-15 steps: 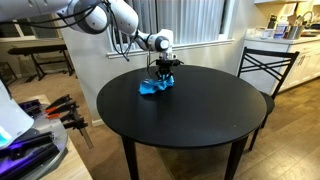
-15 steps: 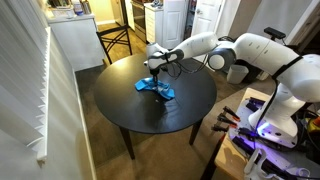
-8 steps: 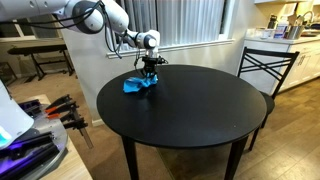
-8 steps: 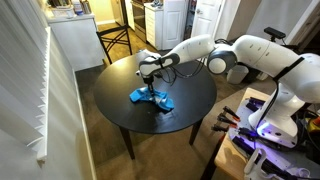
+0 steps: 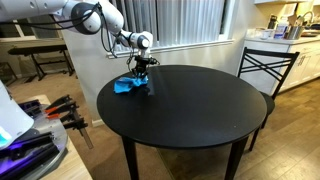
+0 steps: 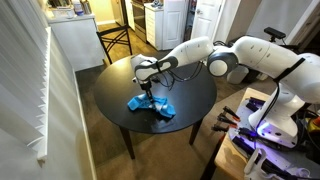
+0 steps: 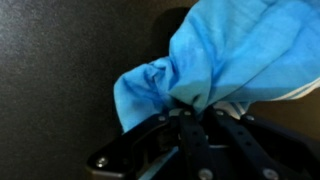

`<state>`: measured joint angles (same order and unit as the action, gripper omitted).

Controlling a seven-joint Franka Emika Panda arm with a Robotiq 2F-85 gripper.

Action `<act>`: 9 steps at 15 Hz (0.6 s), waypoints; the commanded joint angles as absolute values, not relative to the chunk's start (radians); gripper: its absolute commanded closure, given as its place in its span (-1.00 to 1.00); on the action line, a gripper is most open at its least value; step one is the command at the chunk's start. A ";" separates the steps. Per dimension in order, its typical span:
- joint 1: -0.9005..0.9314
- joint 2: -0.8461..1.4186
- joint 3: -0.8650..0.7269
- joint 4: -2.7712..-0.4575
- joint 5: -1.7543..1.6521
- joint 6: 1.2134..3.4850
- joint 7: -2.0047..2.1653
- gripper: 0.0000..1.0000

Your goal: Use the blue towel to wipe the table.

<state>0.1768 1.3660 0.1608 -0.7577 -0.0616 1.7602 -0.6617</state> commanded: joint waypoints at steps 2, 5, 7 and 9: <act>0.070 1.402 0.144 -0.802 0.006 1.917 -0.610 0.90; -0.015 1.383 0.141 -0.806 0.058 1.965 -0.592 0.90; -0.083 1.377 0.135 -0.816 0.084 2.015 -0.583 0.90; -0.148 1.376 0.122 -0.828 0.100 2.071 -0.568 0.90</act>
<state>-0.0699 1.3693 0.1474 -0.7698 0.0767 1.9568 -0.5984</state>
